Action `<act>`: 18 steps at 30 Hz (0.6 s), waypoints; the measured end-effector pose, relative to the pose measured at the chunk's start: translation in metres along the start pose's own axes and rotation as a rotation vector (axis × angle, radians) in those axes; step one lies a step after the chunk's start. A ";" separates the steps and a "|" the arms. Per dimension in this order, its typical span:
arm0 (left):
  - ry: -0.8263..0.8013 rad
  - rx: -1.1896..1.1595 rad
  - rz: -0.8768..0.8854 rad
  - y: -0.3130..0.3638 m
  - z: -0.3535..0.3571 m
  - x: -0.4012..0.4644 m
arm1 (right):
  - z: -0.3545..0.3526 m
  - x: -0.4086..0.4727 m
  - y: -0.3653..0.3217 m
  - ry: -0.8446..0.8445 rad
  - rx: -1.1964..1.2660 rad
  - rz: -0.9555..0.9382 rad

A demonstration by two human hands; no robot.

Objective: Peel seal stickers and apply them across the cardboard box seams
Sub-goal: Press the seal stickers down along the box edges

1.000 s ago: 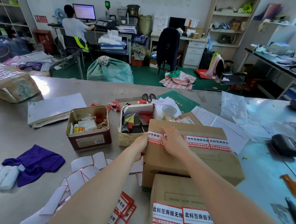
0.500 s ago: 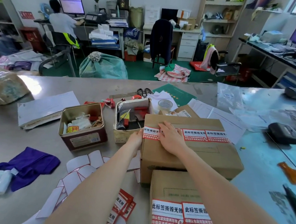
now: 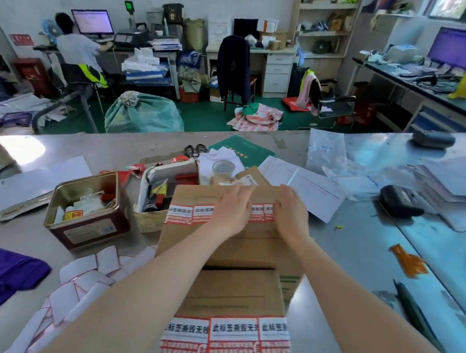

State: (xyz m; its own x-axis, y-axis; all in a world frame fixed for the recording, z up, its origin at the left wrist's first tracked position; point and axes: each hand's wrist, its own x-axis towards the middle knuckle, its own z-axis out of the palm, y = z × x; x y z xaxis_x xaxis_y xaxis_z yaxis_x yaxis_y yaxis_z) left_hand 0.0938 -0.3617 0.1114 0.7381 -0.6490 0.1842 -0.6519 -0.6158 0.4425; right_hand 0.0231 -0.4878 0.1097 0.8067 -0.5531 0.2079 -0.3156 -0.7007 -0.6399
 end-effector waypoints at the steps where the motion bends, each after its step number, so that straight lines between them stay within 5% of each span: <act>1: -0.077 0.030 0.032 0.008 0.008 0.004 | -0.005 0.000 0.012 -0.014 0.014 0.037; 4: -0.220 0.163 0.052 0.026 0.026 0.010 | -0.014 -0.008 0.040 -0.148 0.133 0.054; 8: -0.204 0.264 0.099 0.037 0.041 0.021 | -0.012 -0.021 0.055 -0.246 0.291 0.091; 18: -0.102 0.218 0.115 0.041 0.054 0.019 | -0.009 -0.033 0.058 -0.174 0.416 0.162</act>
State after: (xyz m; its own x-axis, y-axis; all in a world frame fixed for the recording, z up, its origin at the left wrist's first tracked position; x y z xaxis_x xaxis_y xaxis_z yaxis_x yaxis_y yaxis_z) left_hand 0.0716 -0.4230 0.0855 0.6428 -0.7552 0.1282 -0.7607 -0.6097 0.2227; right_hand -0.0262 -0.5144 0.0725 0.8464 -0.5321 -0.0233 -0.2461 -0.3520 -0.9031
